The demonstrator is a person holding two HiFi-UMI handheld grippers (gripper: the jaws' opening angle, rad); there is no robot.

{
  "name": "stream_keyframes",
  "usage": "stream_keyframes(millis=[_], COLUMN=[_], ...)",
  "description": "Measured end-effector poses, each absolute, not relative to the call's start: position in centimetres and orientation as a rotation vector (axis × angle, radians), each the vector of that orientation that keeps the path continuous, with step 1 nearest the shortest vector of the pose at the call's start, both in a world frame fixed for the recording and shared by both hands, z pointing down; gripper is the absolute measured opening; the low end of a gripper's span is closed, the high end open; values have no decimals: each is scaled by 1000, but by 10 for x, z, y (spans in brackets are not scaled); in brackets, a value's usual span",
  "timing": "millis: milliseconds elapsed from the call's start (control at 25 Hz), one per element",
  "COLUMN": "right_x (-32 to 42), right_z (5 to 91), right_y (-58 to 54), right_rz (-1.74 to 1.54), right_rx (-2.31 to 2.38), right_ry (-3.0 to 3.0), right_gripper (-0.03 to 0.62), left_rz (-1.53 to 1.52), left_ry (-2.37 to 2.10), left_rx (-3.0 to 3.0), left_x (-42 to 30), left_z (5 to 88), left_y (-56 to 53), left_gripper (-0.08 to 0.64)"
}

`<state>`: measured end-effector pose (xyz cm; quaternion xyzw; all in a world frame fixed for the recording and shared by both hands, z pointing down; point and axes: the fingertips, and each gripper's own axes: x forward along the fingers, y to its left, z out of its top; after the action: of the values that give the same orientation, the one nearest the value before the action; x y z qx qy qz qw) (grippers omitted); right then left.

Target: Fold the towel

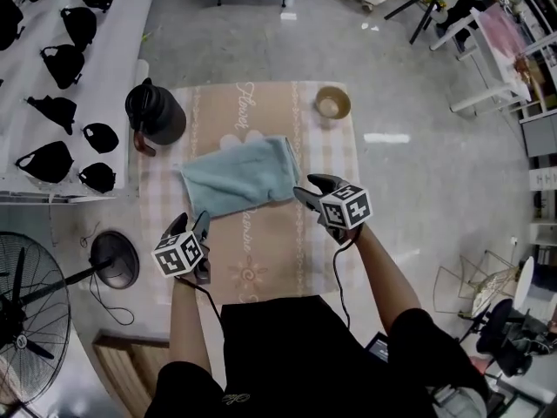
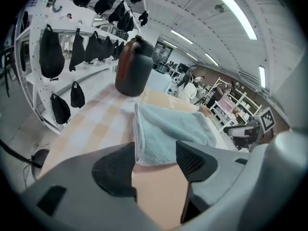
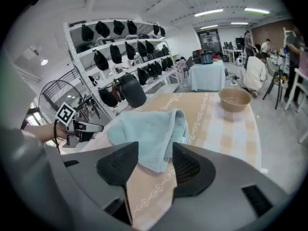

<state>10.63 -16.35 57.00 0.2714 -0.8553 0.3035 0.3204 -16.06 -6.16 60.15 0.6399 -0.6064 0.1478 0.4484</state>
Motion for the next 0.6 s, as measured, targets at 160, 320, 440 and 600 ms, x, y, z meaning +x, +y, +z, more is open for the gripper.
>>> stream_keyframes(millis=[160,320,440,600], right_x=[85,46,14,-30], right_z=[552,536,532,530], right_y=[-172,-180,-180,-176], right_rz=[647,457,350,262], right_rx=[587,438,310,155], right_ry=[-2278,-2301,-2304,-2289], right_gripper=[224,224,224,224], left_rz=[342,358,326,229], left_ry=[-1516,-1546,-1576,-1595], left_rx=[1545,1514,1478,1399], left_x=[-160,-163,-163,-164], left_z=[603,605,604,605], left_y=[-45,-31,-26,-19], left_gripper=[267,267,267,267])
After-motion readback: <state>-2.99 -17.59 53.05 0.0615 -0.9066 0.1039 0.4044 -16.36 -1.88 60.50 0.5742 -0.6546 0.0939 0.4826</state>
